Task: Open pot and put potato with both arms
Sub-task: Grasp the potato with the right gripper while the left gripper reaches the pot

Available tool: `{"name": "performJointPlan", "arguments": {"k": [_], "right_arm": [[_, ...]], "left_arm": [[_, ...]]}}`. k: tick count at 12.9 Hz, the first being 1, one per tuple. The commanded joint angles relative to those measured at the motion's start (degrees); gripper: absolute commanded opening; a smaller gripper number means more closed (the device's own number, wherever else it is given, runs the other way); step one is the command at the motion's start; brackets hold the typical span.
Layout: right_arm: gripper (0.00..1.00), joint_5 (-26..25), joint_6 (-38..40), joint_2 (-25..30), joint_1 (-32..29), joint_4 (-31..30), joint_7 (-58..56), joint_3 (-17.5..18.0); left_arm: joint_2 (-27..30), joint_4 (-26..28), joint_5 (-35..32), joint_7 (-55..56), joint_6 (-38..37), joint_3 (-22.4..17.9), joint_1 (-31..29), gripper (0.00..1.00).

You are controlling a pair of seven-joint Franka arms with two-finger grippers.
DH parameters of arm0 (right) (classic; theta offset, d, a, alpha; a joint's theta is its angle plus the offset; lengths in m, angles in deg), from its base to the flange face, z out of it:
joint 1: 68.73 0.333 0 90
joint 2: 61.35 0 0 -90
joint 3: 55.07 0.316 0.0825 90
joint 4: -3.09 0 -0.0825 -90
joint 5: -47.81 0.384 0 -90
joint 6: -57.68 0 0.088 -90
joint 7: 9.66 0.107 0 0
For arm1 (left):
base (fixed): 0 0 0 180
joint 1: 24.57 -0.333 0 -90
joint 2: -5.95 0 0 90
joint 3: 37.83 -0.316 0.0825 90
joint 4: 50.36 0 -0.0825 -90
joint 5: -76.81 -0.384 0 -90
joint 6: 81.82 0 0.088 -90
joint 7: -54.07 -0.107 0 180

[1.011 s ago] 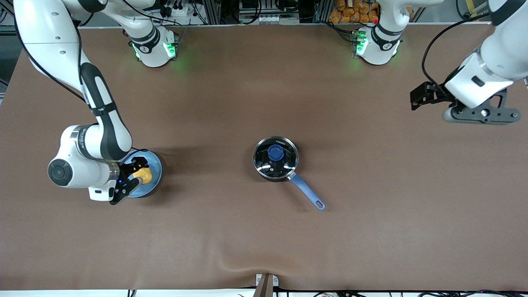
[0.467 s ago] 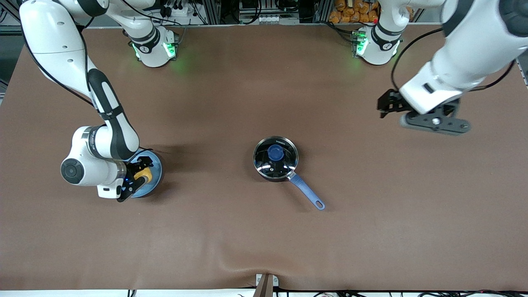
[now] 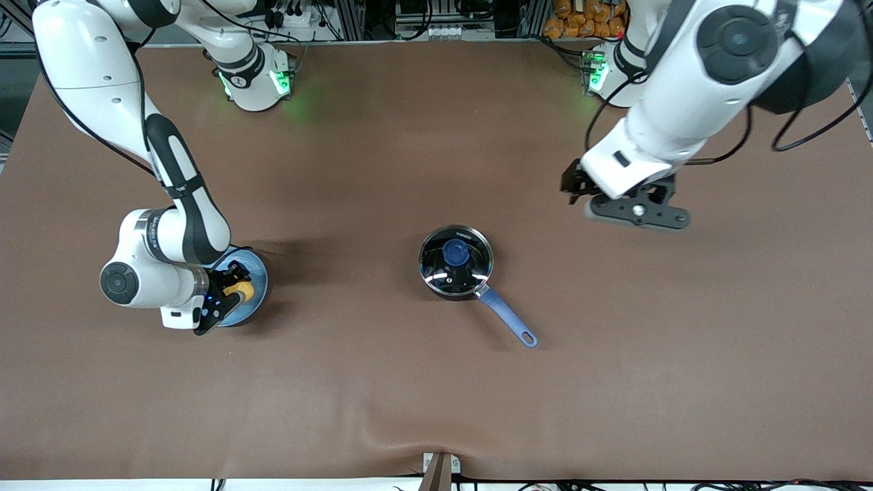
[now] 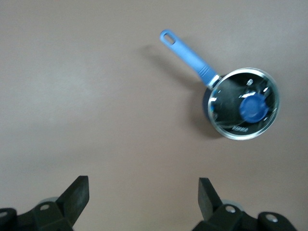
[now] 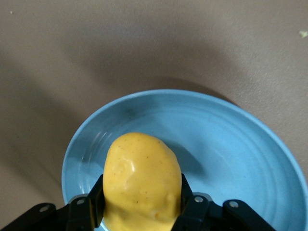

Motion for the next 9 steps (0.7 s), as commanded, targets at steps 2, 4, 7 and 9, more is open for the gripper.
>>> {"name": "performJointPlan", "arguments": {"k": [2,4,7,9], "right_arm": [[0.05,1.36,3.24,1.35,-0.22,3.46,-1.34,0.43],[0.05,4.68,7.63,2.48,0.21,6.1,0.14,0.43],[0.05,5.49,10.19,5.12,0.74,6.29,7.51,2.35],[0.05,5.49,11.69,6.7,1.01,6.29,13.14,4.2]], "left_arm": [[-4.31,-5.39,1.04,6.64,0.84,-0.46,4.44,1.0],[-4.83,-5.57,1.04,9.9,3.03,-0.45,5.76,1.0],[-6.5,-5.66,1.91,10.87,6.45,-0.28,6.73,1.0],[-8.87,-6.01,3.67,12.8,9.0,-0.28,7.17,1.0]]}}
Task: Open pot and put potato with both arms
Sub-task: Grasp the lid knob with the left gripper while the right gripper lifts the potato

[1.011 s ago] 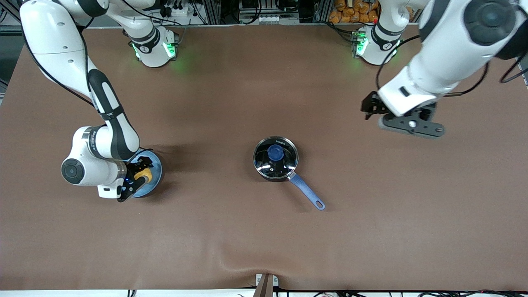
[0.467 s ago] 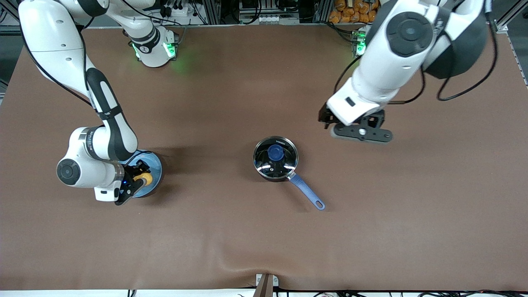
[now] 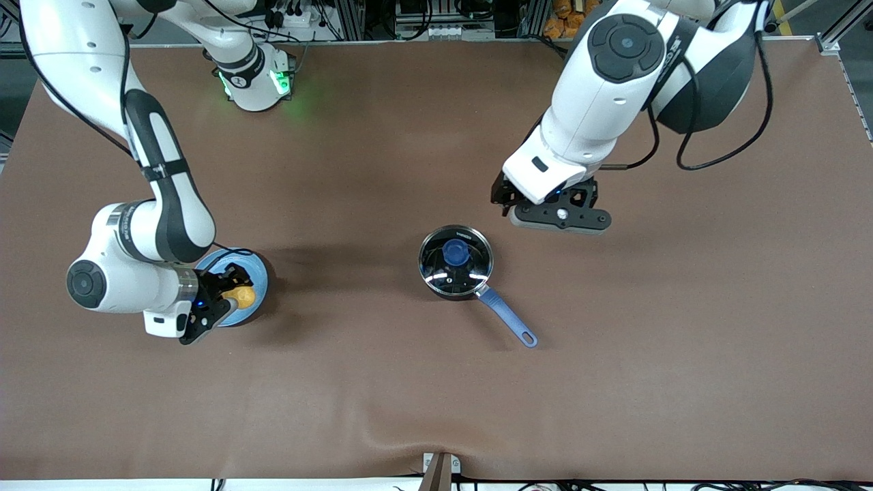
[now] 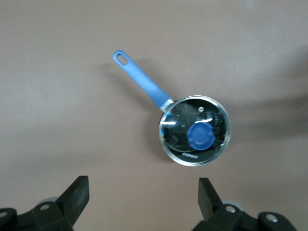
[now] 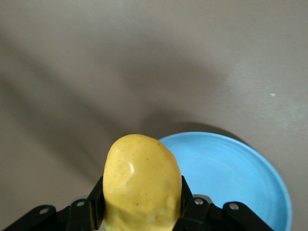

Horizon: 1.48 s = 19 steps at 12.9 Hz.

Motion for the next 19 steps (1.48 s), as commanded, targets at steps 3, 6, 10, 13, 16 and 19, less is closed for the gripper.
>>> {"name": "performJointPlan", "arguments": {"k": [3,6,10,13,16,19], "right_arm": [[0.04,1.18,2.97,3.5,1.5,-1.06,10.78,3.08],[0.04,1.18,3.15,4.12,3.52,-1.15,15.44,3.17],[0.03,1.18,2.98,4.47,6.42,-1.06,20.89,3.43],[0.03,1.18,2.98,4.82,6.86,-0.97,23.27,5.1],[0.03,1.18,2.37,4.91,9.58,-0.8,27.74,5.37],[0.03,1.18,1.66,4.82,10.38,-0.88,29.51,5.37]], "left_arm": [[-7.08,-3.75,2.05,9.13,5.14,-0.87,4.59,1.0],[-10.07,-3.75,1.96,12.06,5.5,-0.87,7.32,1.0],[-14.56,-3.66,1.88,13.29,8.31,-1.14,8.12,1.0],[-17.81,-3.4,1.17,22.15,8.49,-1.23,8.74,1.0],[-20.71,-3.4,0.91,24.1,12.44,-1.23,8.83,1.0],[-21.07,-3.22,-0.06,24.11,12.63,-1.23,8.83,1.0]]}}
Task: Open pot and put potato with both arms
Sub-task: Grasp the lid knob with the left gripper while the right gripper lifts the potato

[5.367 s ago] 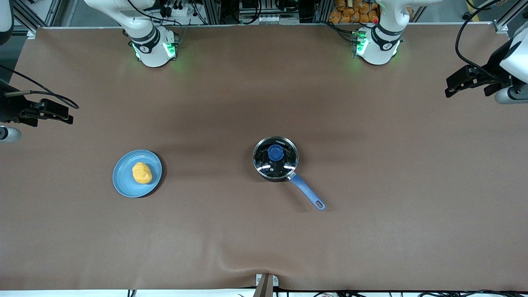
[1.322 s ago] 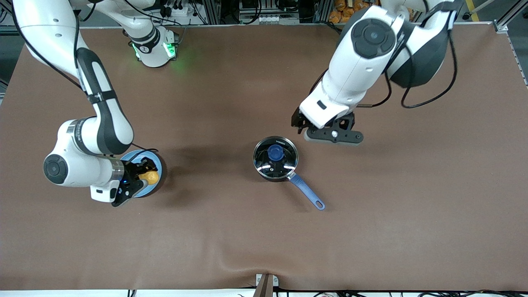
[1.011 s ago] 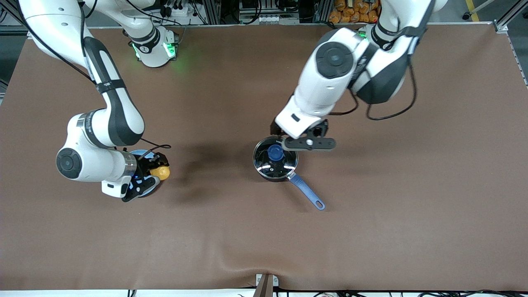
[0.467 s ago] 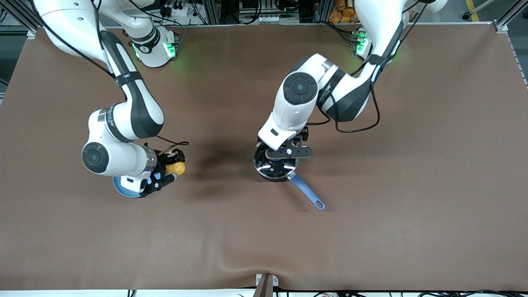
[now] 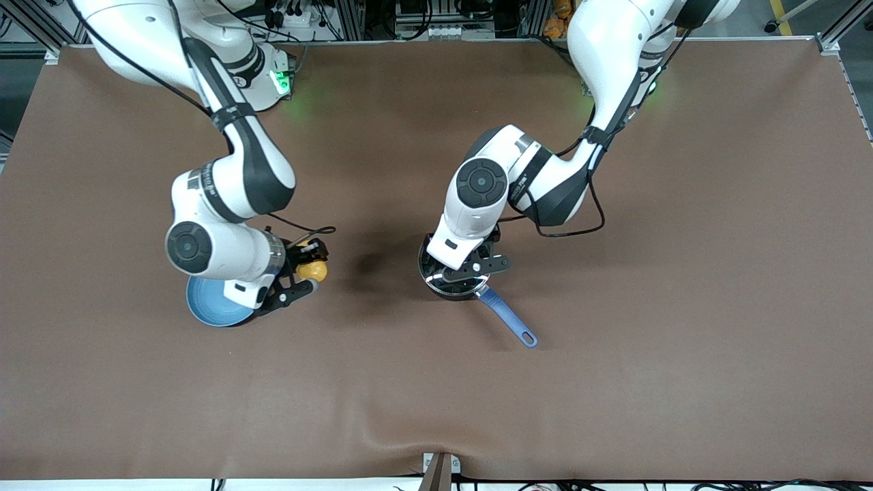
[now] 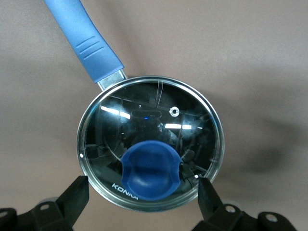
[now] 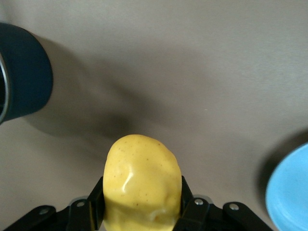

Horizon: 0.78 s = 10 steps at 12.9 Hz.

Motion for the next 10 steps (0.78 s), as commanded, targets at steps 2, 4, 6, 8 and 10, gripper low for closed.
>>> {"name": "performJointPlan", "arguments": {"k": [2,4,6,8,10], "right_arm": [[0.03,1.13,-0.16,1.26,0.55,-0.9,3.16,-0.3],[0.02,1.13,-0.24,1.35,2.65,-0.73,6.94,-0.3],[0.02,1.13,-0.33,1.35,4.84,-0.38,10.72,-0.3],[0.02,1.04,-1.03,1.35,5.99,-0.2,13.01,-0.3],[0.02,1.04,-1.39,1.35,7.05,-0.2,14.42,-0.3]], "left_arm": [[-1.46,-1.55,-1.21,1.51,0.5,-0.54,0.5,1.0],[-2.43,-1.46,-1.21,3.52,3.13,-0.54,0.76,1.0],[-2.79,-1.46,-1.3,3.88,3.49,-0.54,0.76,1.0],[-2.79,-1.11,-2.34,3.88,3.49,-0.54,1.2,1.0],[-2.87,-0.93,-2.61,4.41,3.49,-0.54,1.2,0.97]]}}
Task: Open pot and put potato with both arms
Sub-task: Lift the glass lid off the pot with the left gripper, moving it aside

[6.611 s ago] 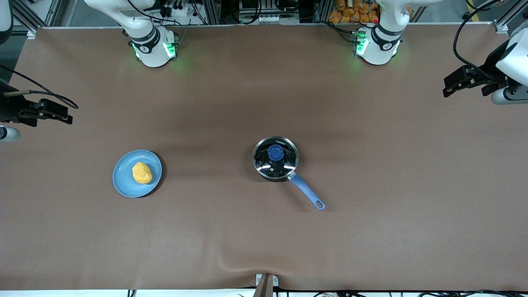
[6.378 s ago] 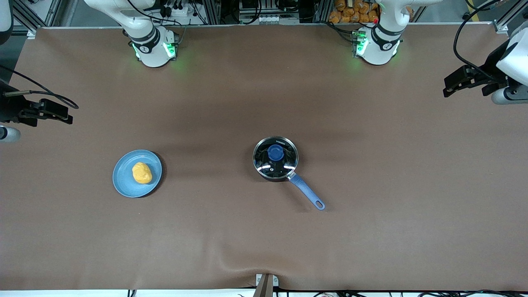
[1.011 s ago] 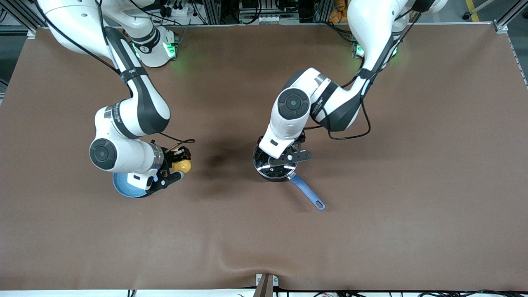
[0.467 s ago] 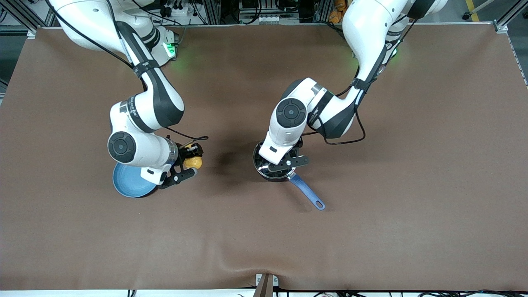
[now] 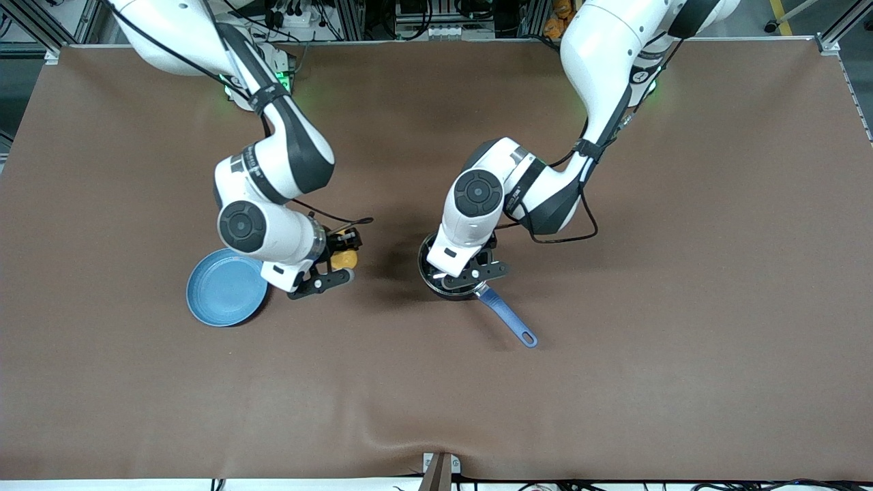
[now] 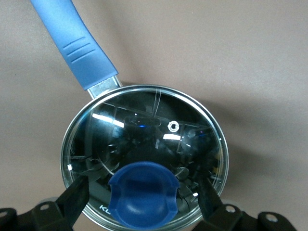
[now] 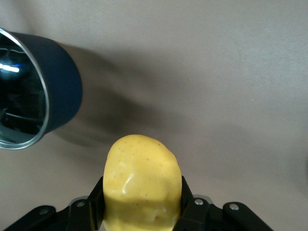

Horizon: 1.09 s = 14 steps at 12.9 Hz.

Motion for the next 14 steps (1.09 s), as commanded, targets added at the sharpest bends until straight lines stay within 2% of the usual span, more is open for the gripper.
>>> {"name": "performJointPlan", "arguments": {"k": [1,4,6,7,9,10,12,14], "right_arm": [[0.02,1.03,-0.26,1.07,0.83,-0.45,2.08,-0.42],[0.01,1.03,-0.78,1.07,1.96,-0.45,4.01,-0.42],[0.0,1.03,-1.22,1.07,2.58,-0.36,5.42,-0.42],[0.0,1.11,-1.22,1.07,2.59,-0.36,5.51,-0.42],[0.0,1.12,-1.22,1.07,2.76,-0.01,5.6,-0.42],[0.0,1.12,-1.31,1.07,3.11,0.25,6.64,-0.42],[0.0,1.12,-1.4,0.98,4.6,0.86,9.81,-0.42],[0.0,1.12,-2.01,0.8,5.31,1.13,11.48,-0.42]], "left_arm": [[-0.77,-0.93,-1.52,1.92,0.09,-0.4,0.77,0.92],[-0.95,-0.93,-1.52,2.36,0.09,-0.4,0.86,0.79],[-0.86,-0.93,-1.52,2.36,0.09,-0.31,0.86,0.61],[-0.69,-0.93,-1.43,2.45,0.0,-0.31,0.77,0.47],[0.1,-1.01,-1.52,2.8,-0.35,-0.31,0.86,0.05],[0.89,-1.01,-1.52,3.41,-0.7,-0.05,0.77,0.0],[3.86,-1.01,-1.61,3.24,-2.01,0.04,0.6,0.0],[8.86,0.38,-1.78,0.89,-7.62,-0.31,-1.15,0.0]]}}
